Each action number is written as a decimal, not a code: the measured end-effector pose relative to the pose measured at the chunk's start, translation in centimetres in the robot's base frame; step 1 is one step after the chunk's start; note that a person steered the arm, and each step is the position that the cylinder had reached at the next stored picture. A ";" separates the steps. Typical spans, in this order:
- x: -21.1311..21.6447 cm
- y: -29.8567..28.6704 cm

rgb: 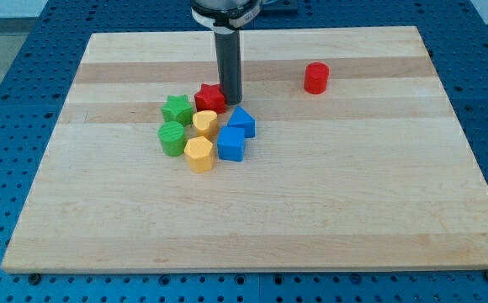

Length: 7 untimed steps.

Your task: Move the red circle to the blue triangle

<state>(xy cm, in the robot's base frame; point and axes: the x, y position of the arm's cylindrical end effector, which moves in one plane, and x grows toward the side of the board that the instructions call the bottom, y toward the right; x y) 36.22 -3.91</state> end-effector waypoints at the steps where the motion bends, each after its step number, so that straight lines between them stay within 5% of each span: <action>1: 0.0 -0.5; 5: -5.8 4.8; 7: -7.3 12.5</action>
<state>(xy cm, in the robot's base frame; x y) 28.95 8.59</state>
